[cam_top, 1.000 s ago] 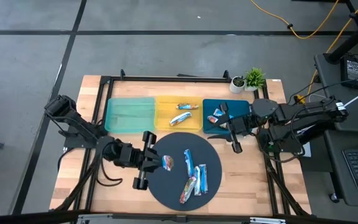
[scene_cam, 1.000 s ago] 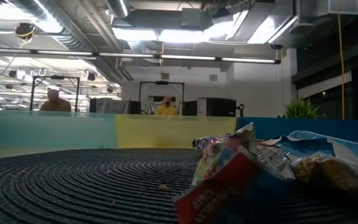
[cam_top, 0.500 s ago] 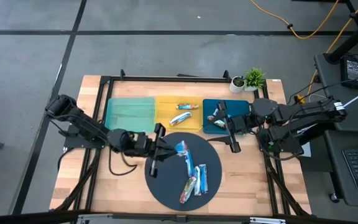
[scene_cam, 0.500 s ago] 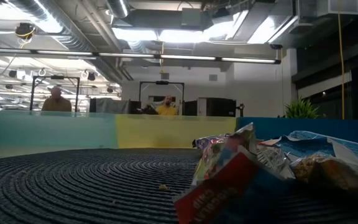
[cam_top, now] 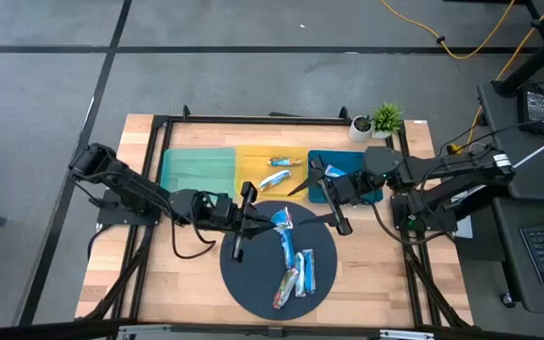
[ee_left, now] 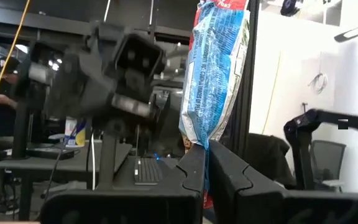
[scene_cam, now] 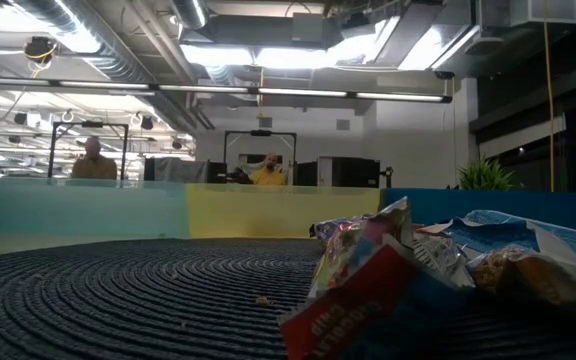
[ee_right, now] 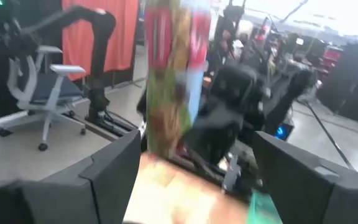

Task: Pick and place Granola Bars by type
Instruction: Put the red granola bar into the blue bin

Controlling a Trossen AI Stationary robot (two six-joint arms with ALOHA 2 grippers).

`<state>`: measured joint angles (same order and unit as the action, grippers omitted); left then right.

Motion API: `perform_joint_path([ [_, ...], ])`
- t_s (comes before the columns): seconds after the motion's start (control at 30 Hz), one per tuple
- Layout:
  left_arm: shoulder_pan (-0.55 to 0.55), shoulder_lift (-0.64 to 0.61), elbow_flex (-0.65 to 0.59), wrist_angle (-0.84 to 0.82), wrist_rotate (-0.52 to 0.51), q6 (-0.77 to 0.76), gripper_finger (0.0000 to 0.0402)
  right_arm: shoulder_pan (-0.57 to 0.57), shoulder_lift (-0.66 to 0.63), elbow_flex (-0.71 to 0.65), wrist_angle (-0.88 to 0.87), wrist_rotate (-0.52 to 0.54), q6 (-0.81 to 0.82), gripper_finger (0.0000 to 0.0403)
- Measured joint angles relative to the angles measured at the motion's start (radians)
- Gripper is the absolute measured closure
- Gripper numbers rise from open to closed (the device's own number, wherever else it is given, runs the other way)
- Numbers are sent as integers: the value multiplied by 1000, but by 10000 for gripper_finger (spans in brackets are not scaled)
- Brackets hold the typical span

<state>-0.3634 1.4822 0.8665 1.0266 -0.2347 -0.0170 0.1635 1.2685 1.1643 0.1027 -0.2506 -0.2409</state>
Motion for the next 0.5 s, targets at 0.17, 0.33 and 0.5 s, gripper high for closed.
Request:
perform_joint_path([
  [0.17,6,0,0,-28,-11,-33,400,-3,47,84,-7,-41,0,92],
  [0.33,14,0,0,-45,-14,-52,400,-3,88,159,-34,-47,0,92],
  [0.5,14,0,0,-61,-13,-52,400,-3,119,196,-41,-68,5,96],
])
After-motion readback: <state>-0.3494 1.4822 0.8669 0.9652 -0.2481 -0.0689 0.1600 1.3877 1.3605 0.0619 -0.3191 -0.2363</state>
